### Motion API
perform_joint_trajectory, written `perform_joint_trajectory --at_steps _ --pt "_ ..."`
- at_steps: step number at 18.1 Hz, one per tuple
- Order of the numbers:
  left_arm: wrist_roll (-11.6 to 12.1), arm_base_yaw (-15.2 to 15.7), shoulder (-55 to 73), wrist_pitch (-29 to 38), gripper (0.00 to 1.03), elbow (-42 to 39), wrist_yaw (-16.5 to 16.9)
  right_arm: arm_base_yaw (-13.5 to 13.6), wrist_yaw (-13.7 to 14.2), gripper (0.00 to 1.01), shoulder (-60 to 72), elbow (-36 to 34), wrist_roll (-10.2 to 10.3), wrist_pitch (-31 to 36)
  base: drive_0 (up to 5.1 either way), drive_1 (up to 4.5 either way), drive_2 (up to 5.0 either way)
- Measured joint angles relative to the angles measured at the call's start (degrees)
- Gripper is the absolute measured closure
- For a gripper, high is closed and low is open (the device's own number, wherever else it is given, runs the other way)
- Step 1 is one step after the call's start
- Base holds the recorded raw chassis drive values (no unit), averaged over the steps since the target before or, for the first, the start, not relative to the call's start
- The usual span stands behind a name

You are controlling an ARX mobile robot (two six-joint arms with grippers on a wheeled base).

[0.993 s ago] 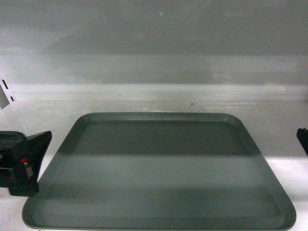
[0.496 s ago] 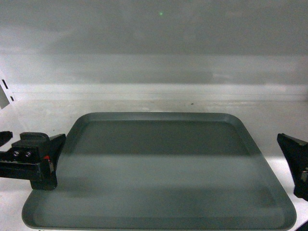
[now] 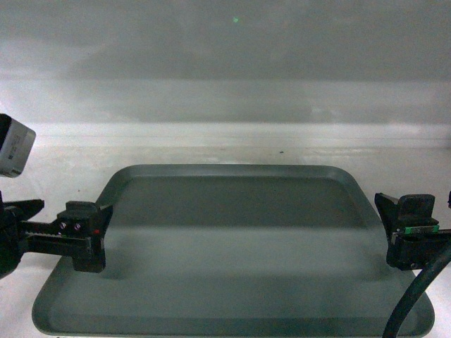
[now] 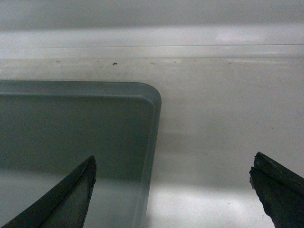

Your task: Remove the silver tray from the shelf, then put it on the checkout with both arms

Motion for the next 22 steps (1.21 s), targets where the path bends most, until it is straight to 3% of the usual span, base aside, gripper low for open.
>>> perform_joint_trajectory --at_steps 4,7,9,22 --pt "0.3 2.2 6.6 0.6 0.05 5.1 1.5 0.1 0.3 0.03 4.3 6.1 -0.2 -2.9 0.0 0.00 0.0" --pt "0.0 1.3 10.6 -2.8 0.05 8.0 1.8 1.2 1.1 0.03 7.0 10.4 -0.2 -9.8 0.0 0.00 0.0" --pt "-1.2 1.4 11.9 -3.3 0.05 9.2 1.9 1.2 1.2 0.03 8.8 10.9 -0.2 -11.9 0.0 0.00 0.0" --pt "-1.9 0.7 12.4 -5.4 0.05 10.5 1.7 1.9 1.2 0.03 9.6 12.9 -0.1 -15.1 0.0 0.00 0.0"
